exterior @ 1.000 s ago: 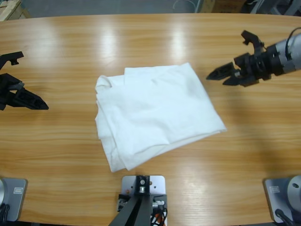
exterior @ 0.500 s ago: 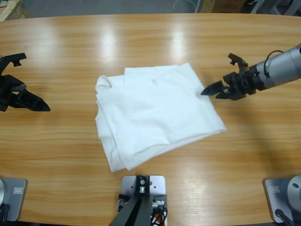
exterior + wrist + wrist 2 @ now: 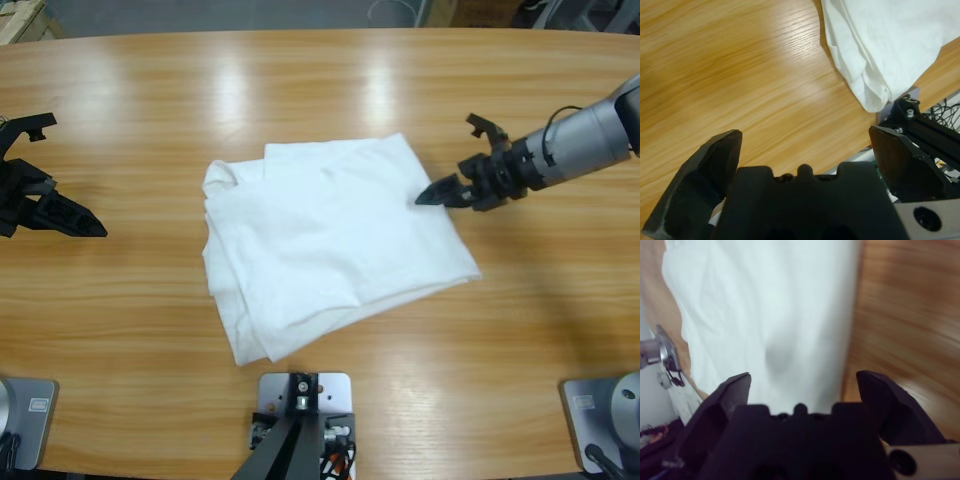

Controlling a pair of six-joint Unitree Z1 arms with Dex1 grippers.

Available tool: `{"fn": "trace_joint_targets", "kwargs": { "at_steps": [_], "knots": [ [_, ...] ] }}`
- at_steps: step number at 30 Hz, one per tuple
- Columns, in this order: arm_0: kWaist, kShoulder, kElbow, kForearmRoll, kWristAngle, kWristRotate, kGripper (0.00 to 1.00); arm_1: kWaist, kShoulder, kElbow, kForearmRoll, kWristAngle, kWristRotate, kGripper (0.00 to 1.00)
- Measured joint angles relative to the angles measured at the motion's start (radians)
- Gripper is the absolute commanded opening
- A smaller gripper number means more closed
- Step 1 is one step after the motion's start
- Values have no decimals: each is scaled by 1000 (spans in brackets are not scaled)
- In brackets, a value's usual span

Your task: Fold clothes

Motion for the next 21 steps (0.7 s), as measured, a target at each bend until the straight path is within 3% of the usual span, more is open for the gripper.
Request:
{"fn": "trace_joint_targets", "kwargs": {
  "at_steps": [13,14,15,18,21],
  "knots": [
    [0,0,0,0,0,0,1000,42,51,-30,-19,4,-34,853],
    [0,0,0,0,0,0,1000,42,52,-31,-24,4,-34,792],
    [0,0,0,0,0,0,1000,42,54,-31,-29,4,-35,653],
    [0,0,0,0,0,0,1000,41,62,-37,-37,4,-35,43],
    [0,0,0,0,0,0,1000,30,69,-38,-40,4,-40,0]
  ]
}}
